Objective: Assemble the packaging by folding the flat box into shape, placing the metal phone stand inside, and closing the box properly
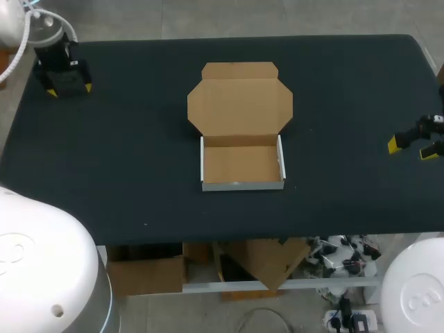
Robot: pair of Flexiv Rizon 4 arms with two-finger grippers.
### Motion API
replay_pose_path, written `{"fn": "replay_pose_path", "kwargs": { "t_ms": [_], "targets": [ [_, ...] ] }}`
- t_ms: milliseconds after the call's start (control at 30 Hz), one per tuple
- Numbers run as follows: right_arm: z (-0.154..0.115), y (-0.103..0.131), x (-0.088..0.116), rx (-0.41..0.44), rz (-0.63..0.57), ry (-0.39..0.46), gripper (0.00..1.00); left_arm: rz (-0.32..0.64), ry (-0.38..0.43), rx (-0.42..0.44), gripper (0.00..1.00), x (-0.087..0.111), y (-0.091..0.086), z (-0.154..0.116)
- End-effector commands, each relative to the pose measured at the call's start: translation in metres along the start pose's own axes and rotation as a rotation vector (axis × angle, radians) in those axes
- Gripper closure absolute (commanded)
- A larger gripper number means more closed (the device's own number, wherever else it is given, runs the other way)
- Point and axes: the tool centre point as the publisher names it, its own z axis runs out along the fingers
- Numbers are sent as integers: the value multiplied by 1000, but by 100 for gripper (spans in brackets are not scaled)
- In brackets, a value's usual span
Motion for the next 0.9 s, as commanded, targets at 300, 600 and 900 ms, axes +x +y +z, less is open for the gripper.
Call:
{"fn": "replay_pose_path", "kwargs": {
  "t_ms": [300, 600, 900],
  "targets": [
    [-1, -1, 0, 0, 0, 0, 0, -2, -4, -17, 0, 2, -12, 7],
    [-1, -1, 0, 0, 0, 0, 0, -6, -3, -20, 0, 2, -18, 10],
    [-1, -1, 0, 0, 0, 0, 0, -10, -4, -16, 0, 1, -23, 10]
  ]
}}
